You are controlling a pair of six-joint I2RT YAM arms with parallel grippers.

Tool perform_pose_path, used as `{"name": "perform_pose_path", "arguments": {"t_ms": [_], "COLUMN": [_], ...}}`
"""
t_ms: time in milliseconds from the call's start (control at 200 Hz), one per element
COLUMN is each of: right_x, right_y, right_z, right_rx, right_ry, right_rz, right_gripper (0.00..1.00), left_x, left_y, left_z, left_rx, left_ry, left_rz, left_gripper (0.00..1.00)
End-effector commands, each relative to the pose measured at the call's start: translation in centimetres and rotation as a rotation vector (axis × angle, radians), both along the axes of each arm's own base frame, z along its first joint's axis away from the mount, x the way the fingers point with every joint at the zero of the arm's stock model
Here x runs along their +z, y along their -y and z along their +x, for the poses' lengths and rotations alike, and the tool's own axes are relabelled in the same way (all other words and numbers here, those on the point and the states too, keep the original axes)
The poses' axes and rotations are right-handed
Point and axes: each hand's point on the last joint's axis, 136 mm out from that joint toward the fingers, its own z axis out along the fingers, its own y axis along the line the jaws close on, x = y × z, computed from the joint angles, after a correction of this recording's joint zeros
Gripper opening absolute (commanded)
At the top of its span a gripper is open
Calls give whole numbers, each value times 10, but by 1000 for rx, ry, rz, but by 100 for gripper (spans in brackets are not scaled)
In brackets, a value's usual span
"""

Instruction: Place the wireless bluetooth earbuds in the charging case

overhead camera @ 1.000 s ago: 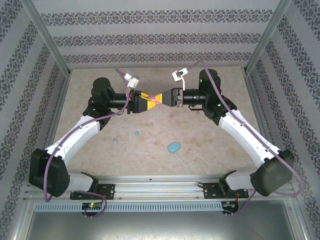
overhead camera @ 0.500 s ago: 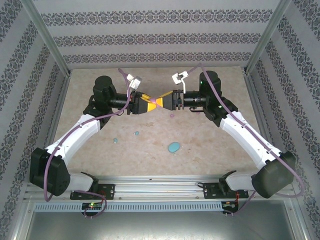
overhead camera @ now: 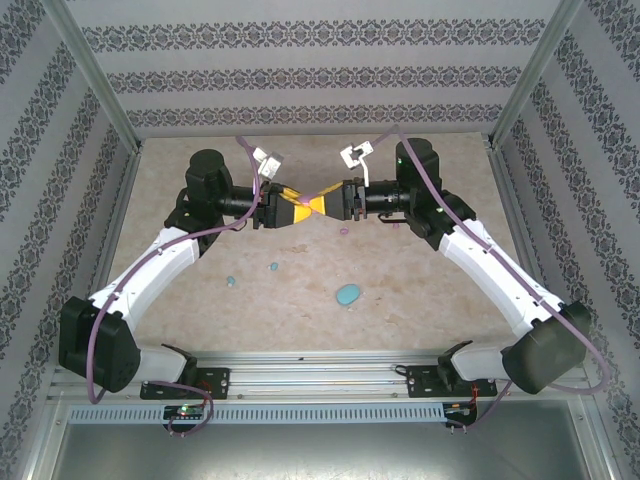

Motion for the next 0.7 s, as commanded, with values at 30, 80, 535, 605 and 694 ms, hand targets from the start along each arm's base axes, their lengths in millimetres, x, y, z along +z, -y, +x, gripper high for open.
{"name": "perform_pose_path", "arguments": {"t_ms": [30, 80, 535, 605, 694], "right_x": [2, 4, -15, -25, -35], "right_y": [-1, -1, 0, 1, 3], "right_z": [23, 25, 38, 42, 46], "right_rx": [-73, -67, -150, -184, -221], "right_ry": [-77, -107, -262, -289, -325], "right_rz": [33, 52, 29, 19, 11], "right_gripper": [33, 34, 50, 51, 53], "left_x": [24, 22, 28, 30, 31], "left_y": [-4, -5, -12, -12, -12], "left_z": [-22, -22, -15, -15, -15], "left_rx": [-26, -10, 107, 111, 110], "left_ry": [188, 207, 361, 368, 364], "left_rz": [-7, 13, 89, 86, 86], "left_gripper": [12, 12, 11, 11, 11]}}
